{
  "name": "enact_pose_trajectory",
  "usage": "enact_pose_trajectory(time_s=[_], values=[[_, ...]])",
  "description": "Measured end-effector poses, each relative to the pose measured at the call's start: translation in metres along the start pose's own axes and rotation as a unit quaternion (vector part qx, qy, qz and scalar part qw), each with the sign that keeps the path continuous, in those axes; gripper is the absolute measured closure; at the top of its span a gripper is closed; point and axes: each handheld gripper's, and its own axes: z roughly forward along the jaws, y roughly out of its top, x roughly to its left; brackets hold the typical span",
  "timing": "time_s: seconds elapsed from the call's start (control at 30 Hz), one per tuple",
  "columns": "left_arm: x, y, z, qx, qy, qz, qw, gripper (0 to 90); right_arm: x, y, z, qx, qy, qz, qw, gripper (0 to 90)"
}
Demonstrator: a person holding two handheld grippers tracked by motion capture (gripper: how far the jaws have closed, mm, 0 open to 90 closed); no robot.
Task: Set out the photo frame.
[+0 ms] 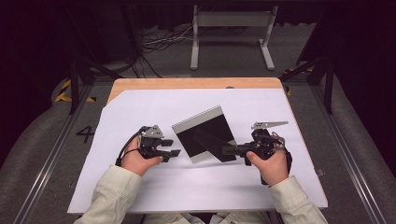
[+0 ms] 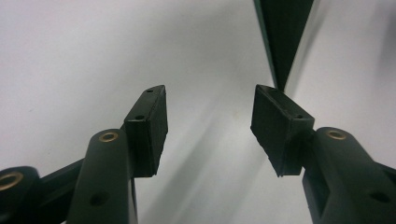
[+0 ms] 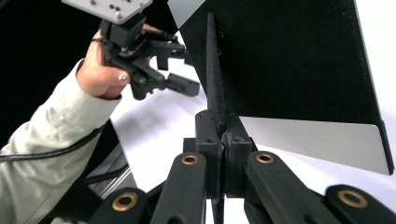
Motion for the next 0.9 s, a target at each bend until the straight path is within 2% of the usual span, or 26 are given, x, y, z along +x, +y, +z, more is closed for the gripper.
enact_pose_trajectory(time_s=[0.23,0.37,0.73,0.9], values=[[-0.001,0.000,0.001,0.001,0.001,0.003,1.0000,46.3,-0.010,-0.007,0.007,-0.033,-0.027,-0.017,0.9990,87.3],[0.000,0.000,0.001,0.000,0.001,0.000,1.0000,46.2,-0.014,-0.009,0.009,-0.033,-0.031,-0.022,0.9987,87.3],[-0.001,0.000,0.000,0.001,0.000,0.002,1.0000,46.1,-0.020,-0.014,0.004,-0.001,-0.030,-0.022,0.9993,87.2],[-0.001,0.000,0.001,0.000,-0.001,0.002,1.0000,46.1,-0.017,-0.017,0.002,0.018,-0.033,-0.033,0.9987,87.2]])
